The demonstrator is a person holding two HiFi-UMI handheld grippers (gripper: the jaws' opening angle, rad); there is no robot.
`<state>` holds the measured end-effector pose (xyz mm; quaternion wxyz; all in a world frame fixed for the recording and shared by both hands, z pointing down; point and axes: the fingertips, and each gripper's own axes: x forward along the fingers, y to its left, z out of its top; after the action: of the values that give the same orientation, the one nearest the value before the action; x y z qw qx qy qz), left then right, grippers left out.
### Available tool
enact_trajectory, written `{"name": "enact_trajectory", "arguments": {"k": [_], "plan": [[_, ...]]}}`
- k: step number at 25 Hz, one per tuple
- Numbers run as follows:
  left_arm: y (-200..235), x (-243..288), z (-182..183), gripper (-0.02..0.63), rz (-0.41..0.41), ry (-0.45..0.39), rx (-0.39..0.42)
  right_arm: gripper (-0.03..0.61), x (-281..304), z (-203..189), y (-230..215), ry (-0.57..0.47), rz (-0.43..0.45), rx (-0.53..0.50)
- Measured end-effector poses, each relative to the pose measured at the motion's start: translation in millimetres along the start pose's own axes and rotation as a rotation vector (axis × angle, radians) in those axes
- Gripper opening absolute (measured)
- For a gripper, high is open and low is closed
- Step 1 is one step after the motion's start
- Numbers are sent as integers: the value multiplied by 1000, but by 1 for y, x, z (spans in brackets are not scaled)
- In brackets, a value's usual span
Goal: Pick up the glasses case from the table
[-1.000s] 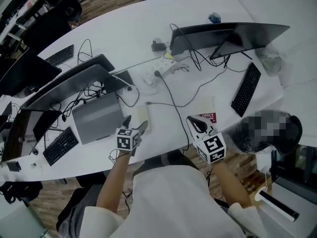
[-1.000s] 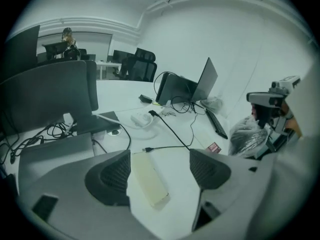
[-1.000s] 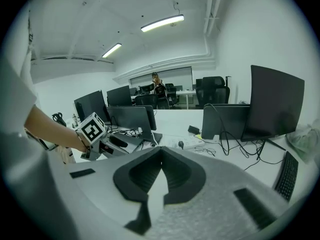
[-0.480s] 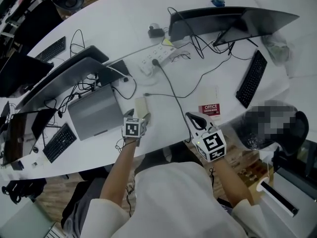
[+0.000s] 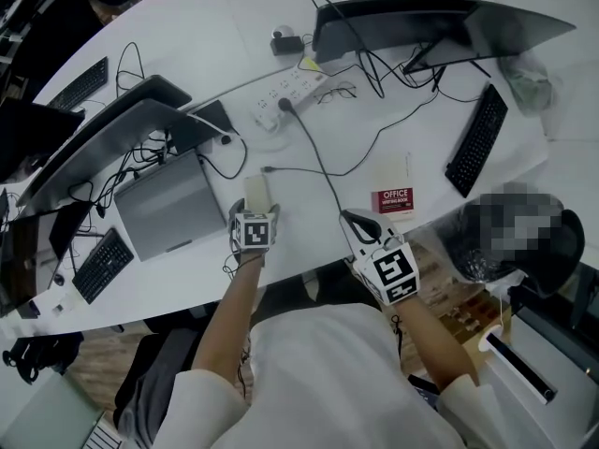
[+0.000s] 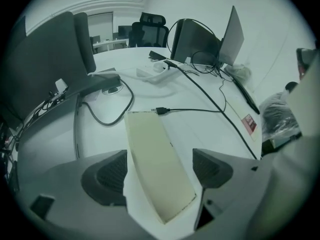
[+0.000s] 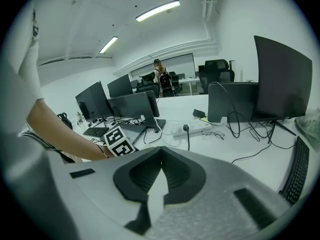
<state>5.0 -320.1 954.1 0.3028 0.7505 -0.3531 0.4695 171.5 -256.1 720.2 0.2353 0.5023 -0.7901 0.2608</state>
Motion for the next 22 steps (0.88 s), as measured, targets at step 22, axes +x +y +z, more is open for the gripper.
{"name": "enact_trajectory", "arguments": {"k": [22], "plan": [[14, 0, 3, 310, 21, -33, -96, -2, 12, 3, -3, 23, 12, -31]]}}
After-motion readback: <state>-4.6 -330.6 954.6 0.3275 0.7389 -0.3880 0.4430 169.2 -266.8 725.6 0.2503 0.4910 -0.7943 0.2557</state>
